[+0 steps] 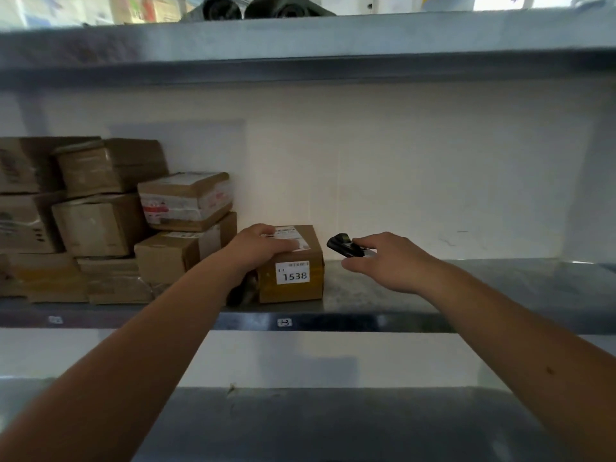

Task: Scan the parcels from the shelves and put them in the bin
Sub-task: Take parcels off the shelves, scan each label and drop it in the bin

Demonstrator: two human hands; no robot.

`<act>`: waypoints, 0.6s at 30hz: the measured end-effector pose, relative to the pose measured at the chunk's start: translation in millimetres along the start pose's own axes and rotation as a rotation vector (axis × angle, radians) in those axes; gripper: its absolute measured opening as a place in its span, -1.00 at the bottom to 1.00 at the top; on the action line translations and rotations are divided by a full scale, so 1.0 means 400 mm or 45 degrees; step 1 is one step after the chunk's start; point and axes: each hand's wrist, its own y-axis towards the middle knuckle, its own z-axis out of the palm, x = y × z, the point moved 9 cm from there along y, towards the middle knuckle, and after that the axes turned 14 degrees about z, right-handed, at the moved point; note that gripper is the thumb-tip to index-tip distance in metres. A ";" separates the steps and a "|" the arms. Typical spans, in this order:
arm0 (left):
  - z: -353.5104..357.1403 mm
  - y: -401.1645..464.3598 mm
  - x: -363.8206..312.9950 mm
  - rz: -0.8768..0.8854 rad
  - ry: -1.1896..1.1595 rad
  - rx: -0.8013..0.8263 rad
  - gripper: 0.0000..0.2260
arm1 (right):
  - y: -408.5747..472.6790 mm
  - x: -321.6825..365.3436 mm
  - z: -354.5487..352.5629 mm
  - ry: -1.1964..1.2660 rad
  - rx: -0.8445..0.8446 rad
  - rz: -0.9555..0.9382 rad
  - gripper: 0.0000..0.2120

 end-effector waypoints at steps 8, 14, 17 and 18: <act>0.037 -0.004 0.032 -0.260 -0.176 0.167 -0.10 | -0.013 -0.045 -0.020 0.018 0.018 0.048 -0.53; 0.039 0.010 0.017 -0.212 -0.190 0.127 -0.04 | -0.045 -0.056 -0.018 0.047 0.017 0.091 -0.55; 0.051 0.005 0.021 -0.131 -0.290 0.104 0.09 | -0.070 -0.062 -0.017 0.079 0.014 0.121 -0.54; 0.053 0.000 0.017 -0.086 -0.337 0.094 0.12 | -0.077 -0.065 -0.017 0.082 0.005 0.126 -0.54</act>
